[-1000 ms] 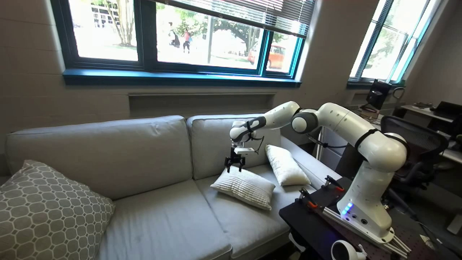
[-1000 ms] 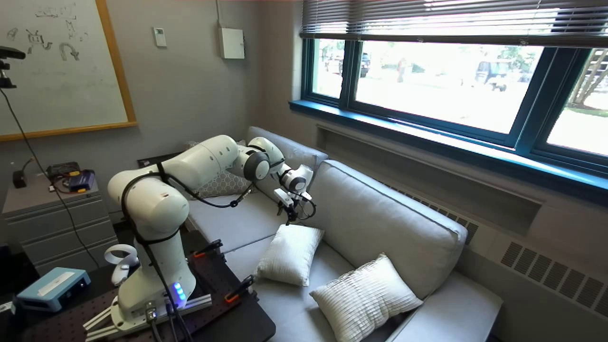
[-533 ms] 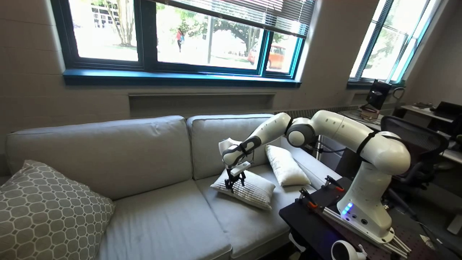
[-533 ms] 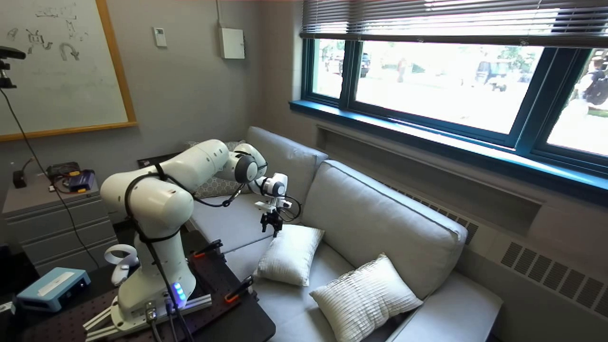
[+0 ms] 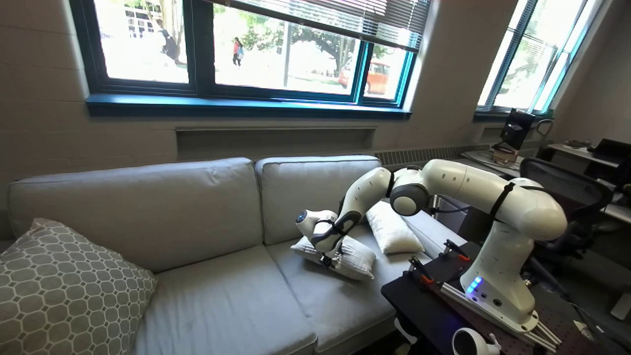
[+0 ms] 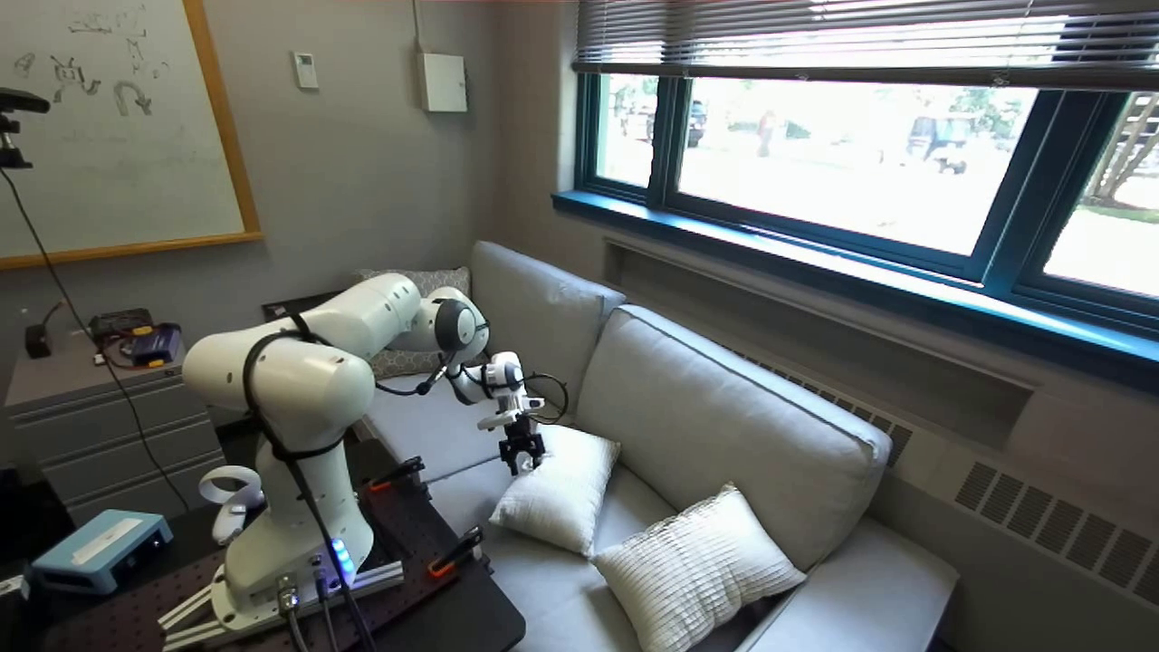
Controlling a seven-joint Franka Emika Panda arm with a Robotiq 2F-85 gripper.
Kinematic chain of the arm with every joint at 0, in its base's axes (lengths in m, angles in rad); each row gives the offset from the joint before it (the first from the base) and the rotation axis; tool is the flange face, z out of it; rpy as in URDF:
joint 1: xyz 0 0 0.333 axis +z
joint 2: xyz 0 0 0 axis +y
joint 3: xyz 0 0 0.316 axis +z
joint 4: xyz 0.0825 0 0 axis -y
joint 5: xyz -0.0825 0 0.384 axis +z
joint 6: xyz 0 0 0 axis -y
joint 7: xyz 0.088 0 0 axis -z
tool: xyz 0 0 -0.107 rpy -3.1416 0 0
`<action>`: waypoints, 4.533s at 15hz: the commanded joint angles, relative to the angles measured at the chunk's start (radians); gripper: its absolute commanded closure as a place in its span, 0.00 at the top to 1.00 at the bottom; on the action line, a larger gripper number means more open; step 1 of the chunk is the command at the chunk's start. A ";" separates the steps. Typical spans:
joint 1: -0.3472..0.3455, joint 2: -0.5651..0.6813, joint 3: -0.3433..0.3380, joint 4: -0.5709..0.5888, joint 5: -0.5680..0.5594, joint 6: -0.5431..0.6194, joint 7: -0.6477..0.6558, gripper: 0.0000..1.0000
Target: Place the striped pillows against the right armrest
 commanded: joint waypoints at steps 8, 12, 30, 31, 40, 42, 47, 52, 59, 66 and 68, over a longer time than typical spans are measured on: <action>-0.081 -0.009 -0.159 0.022 -0.174 0.032 0.321 0.07; -0.190 -0.100 -0.127 -0.029 -0.056 0.043 0.253 0.04; -0.570 -0.768 0.127 -0.824 0.509 0.452 -0.002 0.05; -0.619 -0.777 0.152 -0.840 0.555 0.482 -0.067 0.05; -0.854 -0.704 0.205 -0.760 0.614 0.504 -0.506 0.04; -0.892 -0.682 0.203 -0.729 0.618 0.490 -0.555 0.04; -0.988 -0.613 0.196 -0.627 0.612 0.449 -0.664 0.04; -0.998 -0.549 0.088 -0.542 0.551 0.473 -0.620 0.04; -1.105 -0.494 0.054 -0.504 0.570 0.490 -0.630 0.34; -1.092 -0.506 0.057 -0.531 0.561 0.513 -0.606 0.74; -1.068 -0.518 0.055 -0.544 0.556 0.528 -0.595 0.90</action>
